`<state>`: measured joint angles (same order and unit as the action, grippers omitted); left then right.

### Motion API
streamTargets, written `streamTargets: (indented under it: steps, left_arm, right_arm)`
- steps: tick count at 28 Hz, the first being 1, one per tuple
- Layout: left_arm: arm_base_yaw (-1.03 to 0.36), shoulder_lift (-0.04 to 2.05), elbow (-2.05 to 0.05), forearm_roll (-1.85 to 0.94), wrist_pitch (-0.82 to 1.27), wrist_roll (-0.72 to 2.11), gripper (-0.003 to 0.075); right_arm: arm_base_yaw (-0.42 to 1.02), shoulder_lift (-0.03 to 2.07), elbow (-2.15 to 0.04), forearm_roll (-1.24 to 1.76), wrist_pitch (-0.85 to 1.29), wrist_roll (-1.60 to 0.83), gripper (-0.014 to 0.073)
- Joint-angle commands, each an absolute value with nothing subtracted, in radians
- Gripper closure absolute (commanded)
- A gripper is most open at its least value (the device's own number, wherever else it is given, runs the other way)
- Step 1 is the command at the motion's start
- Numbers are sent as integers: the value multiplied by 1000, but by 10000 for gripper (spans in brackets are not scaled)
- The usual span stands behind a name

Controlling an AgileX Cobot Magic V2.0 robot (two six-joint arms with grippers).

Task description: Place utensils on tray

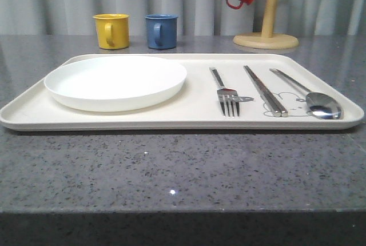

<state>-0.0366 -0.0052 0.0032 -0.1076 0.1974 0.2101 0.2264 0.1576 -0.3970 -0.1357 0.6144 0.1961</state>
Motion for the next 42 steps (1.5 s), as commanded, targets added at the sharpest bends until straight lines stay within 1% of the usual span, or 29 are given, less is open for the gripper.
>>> streamTargets:
  steps: [1,21,23,28,31,34,35,36,42]
  left_arm:
    - [-33,-27,4,-113,123,200,738]
    - [-33,-27,4,-113,133,200,738]
    - [-33,-27,4,-113,133,200,738]
    - [-33,-27,4,-113,133,200,738]
    - [-33,-27,4,-113,133,200,738]
    - [-33,-27,4,-113,133,200,738]
    - [-33,-27,4,-113,133,200,738]
    - [-33,-27,4,-113,133,200,738]
    - [-33,-27,4,-113,133,200,738]
  right_arm:
    - [222,169,-423,-157,533,188,662]
    - [222,169,-423,-157,532,188,662]
    - [220,169,-393,-186,503,185,662]
    - [129,124,-192,-162,253,144,662]
    - [55,48,-61,-109,160,143,662]
    - [-7,-23,19,-68,159,115,662]
    - [-26,-31,14,-58,207,105,662]
    - [-39,-28,15,-56,204,100,662]
    - [-52,-29,15,-56,206,100,662]
